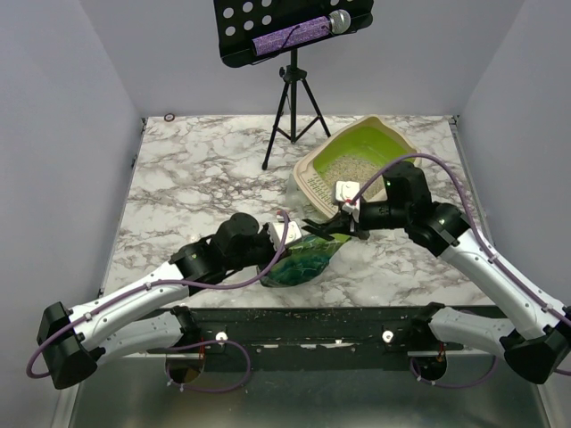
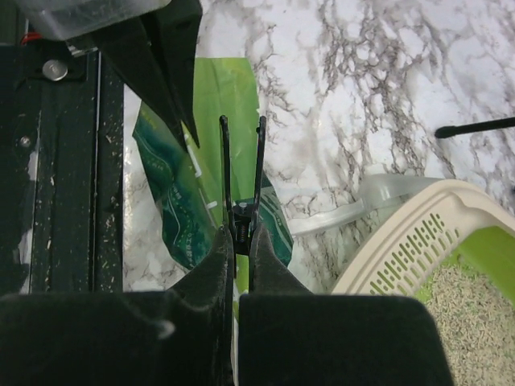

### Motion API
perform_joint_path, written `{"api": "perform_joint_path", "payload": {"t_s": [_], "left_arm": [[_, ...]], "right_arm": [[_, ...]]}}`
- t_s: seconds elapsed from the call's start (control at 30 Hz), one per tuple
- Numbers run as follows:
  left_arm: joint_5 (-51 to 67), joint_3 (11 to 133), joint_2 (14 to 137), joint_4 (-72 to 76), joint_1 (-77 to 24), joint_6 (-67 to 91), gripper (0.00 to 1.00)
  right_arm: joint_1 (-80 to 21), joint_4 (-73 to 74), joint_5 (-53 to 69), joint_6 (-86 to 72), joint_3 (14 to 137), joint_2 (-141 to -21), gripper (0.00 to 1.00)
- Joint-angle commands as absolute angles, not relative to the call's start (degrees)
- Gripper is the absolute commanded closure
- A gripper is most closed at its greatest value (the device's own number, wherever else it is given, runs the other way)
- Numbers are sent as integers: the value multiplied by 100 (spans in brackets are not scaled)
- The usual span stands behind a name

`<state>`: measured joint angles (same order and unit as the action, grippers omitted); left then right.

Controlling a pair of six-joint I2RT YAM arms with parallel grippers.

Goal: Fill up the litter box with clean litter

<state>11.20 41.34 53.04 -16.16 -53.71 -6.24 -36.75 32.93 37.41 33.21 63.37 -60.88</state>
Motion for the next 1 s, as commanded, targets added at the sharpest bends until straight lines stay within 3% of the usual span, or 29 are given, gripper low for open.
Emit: {"api": "perform_joint_path", "payload": {"t_s": [0.0,0.33,0.97], "left_arm": [[844,4052,5212,-1784,-5396,-668,100],[651,4043,5159,-1784,-5397,-659,100],[343,4034,4940,-1767,-5414,-659,100]], "right_arm": [[-3665,3744,4227,4121,6477,-6275,100],[-3665,4200,4518,4280,6793,-6776,100],[-3674,4746,3797,4544,6680,-7383,100]]}}
